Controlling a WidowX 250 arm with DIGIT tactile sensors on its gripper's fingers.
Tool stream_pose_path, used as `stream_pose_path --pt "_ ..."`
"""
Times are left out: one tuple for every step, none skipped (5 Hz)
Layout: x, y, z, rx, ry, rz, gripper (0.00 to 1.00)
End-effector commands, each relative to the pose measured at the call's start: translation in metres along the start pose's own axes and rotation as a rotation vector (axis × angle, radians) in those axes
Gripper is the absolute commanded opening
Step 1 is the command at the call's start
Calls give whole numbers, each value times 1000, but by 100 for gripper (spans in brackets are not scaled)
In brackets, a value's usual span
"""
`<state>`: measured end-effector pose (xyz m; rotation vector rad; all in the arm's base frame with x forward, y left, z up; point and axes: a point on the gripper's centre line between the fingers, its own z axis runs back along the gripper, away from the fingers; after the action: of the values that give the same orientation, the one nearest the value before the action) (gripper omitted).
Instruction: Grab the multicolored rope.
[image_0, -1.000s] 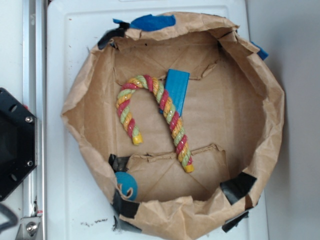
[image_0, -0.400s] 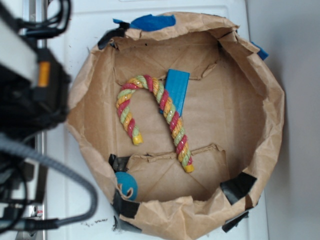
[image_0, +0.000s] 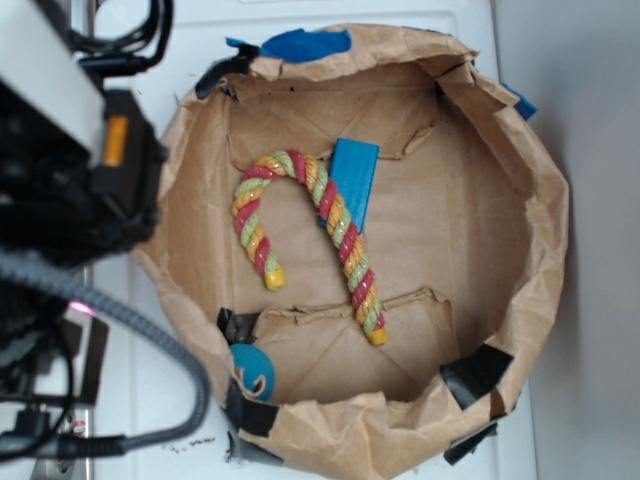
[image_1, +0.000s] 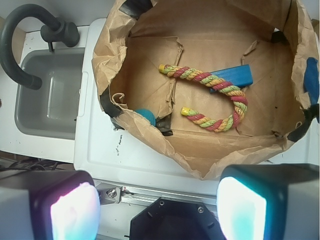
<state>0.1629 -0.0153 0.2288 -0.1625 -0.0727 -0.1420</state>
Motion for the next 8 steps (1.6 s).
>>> stream_pose_path --pt "3 2 10 9 -37 12 100" --pt "39 7 1 35 -28 -16 100" --pt "60 5 -8 26 -28 -44 100" --pt "78 6 -8 14 -57 -172 100" --pt "95 8 -11 31 -66 -429 100" --pt "120 12 -20 96 -53 -541 100" --pt "135 19 -33 92 -61 -636 100" --pt "128 21 -50 16 -112 -834 100"
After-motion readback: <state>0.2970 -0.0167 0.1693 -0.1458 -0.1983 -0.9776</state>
